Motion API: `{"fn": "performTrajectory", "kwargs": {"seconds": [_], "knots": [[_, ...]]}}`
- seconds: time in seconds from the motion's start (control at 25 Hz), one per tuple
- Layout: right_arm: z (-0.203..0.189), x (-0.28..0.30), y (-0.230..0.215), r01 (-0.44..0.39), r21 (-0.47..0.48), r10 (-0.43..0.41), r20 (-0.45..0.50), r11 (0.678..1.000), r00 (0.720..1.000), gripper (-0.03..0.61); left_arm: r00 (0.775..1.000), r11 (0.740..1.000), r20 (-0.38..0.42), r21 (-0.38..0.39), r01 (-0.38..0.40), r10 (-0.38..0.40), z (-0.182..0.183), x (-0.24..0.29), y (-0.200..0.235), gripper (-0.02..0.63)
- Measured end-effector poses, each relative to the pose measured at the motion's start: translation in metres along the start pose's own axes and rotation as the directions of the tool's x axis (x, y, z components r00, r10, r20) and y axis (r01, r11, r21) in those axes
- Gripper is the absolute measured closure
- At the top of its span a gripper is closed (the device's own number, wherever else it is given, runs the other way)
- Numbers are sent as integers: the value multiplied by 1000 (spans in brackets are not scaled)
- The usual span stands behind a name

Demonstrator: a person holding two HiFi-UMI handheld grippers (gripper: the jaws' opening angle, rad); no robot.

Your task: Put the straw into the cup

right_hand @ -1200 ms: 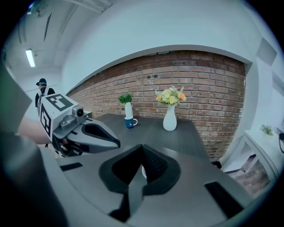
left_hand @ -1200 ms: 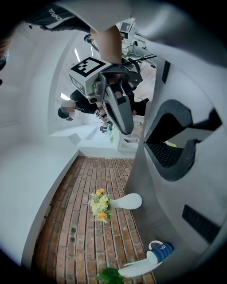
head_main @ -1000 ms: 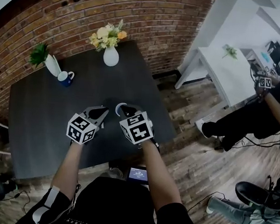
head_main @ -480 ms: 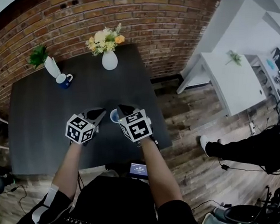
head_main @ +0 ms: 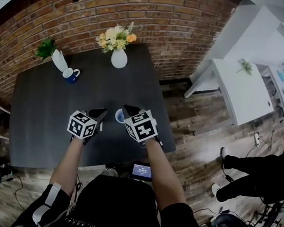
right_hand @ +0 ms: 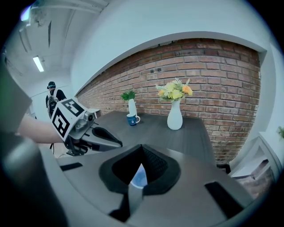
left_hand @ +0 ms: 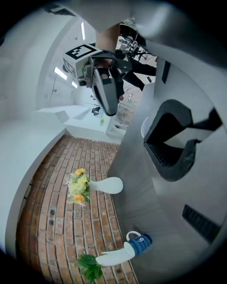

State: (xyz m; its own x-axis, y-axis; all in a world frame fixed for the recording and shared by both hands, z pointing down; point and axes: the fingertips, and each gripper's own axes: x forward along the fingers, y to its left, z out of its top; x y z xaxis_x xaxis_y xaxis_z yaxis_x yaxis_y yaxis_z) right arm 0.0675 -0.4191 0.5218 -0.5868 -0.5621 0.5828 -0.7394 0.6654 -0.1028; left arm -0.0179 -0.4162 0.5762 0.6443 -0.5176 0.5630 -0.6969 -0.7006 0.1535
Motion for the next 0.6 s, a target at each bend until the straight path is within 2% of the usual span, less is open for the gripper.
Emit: {"fn": "performTrajectory", "kwargs": {"seconds": [0.24,0.44,0.52,0.6], "knots": [[-11,16,6,-14,-1,14,-55,1000,998,572,992,999,-125,-41,-24,19,-40,12,22,611],[-25,26,13,-29,24,30,-75,999,997,572,971,996,-234,-56,-70,55,-77,21,33,602],[-29,28,14,-34,31,36,-74,999,997,572,960,991,-269,-81,-107,82,-89,25,40,542],[-30,31,14,-37,35,40,-70,999,997,572,950,986,-296,-102,-134,98,-98,31,46,534]]}}
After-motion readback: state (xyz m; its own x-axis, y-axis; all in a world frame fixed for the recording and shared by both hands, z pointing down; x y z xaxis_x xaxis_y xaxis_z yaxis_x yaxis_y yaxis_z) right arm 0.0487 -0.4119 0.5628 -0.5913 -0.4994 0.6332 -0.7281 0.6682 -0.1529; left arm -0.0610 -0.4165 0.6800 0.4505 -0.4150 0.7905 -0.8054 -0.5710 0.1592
